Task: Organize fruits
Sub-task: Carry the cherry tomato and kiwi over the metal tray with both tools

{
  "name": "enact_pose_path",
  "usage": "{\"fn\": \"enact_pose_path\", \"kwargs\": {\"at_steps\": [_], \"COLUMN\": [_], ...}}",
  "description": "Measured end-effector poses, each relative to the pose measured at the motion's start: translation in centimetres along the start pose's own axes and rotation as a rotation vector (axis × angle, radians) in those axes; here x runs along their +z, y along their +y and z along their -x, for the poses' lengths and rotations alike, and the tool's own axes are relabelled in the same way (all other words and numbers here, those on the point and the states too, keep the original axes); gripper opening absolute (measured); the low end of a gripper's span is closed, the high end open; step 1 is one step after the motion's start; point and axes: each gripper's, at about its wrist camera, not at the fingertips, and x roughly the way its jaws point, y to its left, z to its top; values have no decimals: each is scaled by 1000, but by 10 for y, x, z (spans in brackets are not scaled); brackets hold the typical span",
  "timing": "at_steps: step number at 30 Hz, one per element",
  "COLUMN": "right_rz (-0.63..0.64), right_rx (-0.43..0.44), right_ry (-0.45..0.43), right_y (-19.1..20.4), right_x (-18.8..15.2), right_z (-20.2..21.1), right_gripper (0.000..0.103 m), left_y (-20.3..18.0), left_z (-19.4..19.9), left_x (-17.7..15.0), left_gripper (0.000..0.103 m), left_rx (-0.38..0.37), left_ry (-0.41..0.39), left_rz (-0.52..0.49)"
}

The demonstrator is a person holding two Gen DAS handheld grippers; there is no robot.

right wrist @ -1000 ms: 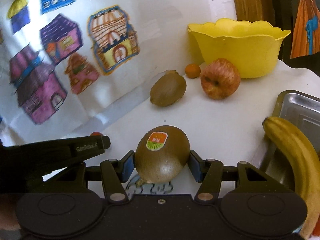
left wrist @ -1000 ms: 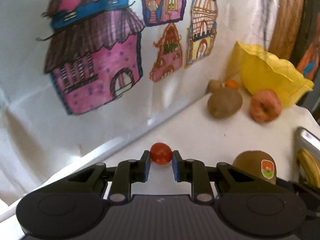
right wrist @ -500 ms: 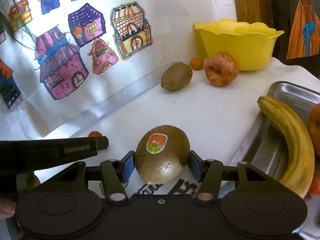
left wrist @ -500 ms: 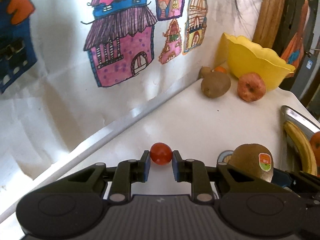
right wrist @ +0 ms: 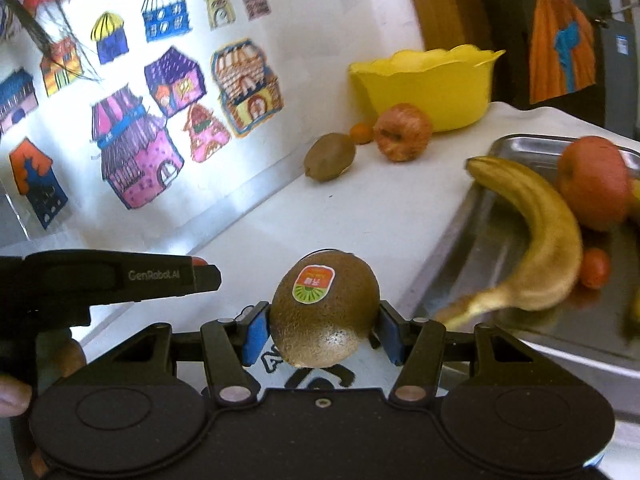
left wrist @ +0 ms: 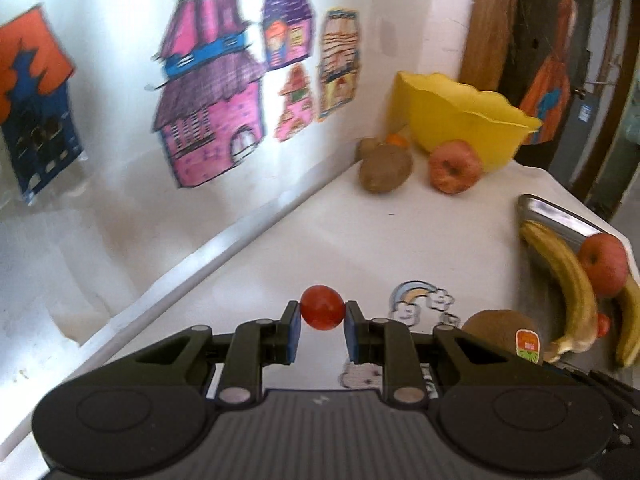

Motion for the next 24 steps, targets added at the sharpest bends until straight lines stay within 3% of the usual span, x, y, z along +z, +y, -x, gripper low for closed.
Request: {"fn": "enact_pose_path", "kwargs": {"at_steps": [6, 12, 17, 24], "right_rz": [-34, -74, -106, -135], "right_rx": [-26, -122, -205, -207], "right_ry": [-72, -122, -121, -96], "right_y": [-10, -42, -75, -100], "right_x": [1, 5, 2, -3], "right_z": [35, 68, 86, 90], "right_gripper": [58, 58, 58, 58], "left_y": [-33, -75, -110, -141], "left_z": [8, 9, 1, -14], "left_x": [2, 2, 2, 3], "left_gripper": [25, 25, 25, 25], "left_rx": [-62, -135, -165, -199], "left_ry": [-15, -23, -49, -42], "left_rz": [-58, -123, -186, -248]}}
